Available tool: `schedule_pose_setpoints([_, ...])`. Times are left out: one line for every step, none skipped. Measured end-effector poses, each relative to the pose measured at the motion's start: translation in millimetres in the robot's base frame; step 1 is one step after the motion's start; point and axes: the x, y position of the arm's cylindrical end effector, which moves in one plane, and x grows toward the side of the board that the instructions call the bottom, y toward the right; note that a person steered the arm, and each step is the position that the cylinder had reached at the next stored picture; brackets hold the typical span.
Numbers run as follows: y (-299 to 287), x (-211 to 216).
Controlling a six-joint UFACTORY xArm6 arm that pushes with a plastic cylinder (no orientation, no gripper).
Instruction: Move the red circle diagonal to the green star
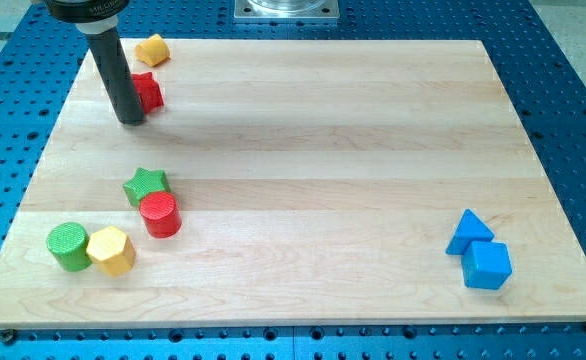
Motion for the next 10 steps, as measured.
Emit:
schedule_pose_setpoints([3.9, -35.9])
schedule_pose_setpoints([17.2, -41.0])
schedule_pose_setpoints([55.5, -9.4])
schedule_pose_setpoints([144.4, 13.5])
schedule_pose_setpoints([129.5, 153.7])
schedule_pose_setpoints([101.9, 197.4])
schedule_pose_setpoints([97.6, 193.7])
schedule_pose_setpoints([66.5, 161.1])
schedule_pose_setpoints([61.3, 141.3])
schedule_pose_setpoints([58.7, 149.3])
